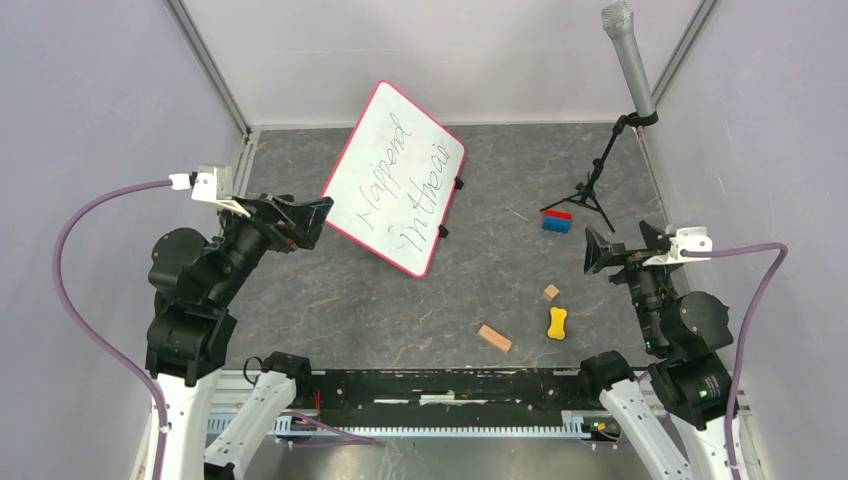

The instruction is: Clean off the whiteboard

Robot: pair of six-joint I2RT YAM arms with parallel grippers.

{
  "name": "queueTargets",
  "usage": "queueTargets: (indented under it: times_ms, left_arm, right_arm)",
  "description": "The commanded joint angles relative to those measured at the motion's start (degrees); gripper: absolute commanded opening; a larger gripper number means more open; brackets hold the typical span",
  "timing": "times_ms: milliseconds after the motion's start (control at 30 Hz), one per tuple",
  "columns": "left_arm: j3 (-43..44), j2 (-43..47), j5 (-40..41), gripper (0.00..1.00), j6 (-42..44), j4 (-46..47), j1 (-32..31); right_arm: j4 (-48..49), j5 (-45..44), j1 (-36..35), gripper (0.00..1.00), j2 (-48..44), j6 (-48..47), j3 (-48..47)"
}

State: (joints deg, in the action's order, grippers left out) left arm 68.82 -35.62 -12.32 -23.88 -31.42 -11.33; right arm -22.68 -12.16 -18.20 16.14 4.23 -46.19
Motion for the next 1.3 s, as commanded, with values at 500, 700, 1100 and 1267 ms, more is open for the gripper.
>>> queueTargets:
  times_ms: [500,700,1100,1267]
  left_arm:
    - [-1.01,-6.44,-5.33,1.0,4.98,0.12,0.26]
    - [-3.42,-9.06,-8.05,1.0,4.04,2.57,0.26]
    - [-9.92,-9.2,-6.93,1.0,3.26,8.89,-2.36]
    - [-12.26,-9.47,-2.72,1.0,5.95,9.2,-4.6]
  right_arm:
    - [-14.57,-5.02,0.19,0.98,17.44,12.71,7.25]
    - [-20.38,-2.43,0.22,0.98,26.74,15.02,7.09]
    - [-24.94,4.3,0.13,0.98,37.88,25.21,15.47]
    - [-21.76,5.53,-0.61,0.96,38.22,25.65,17.92]
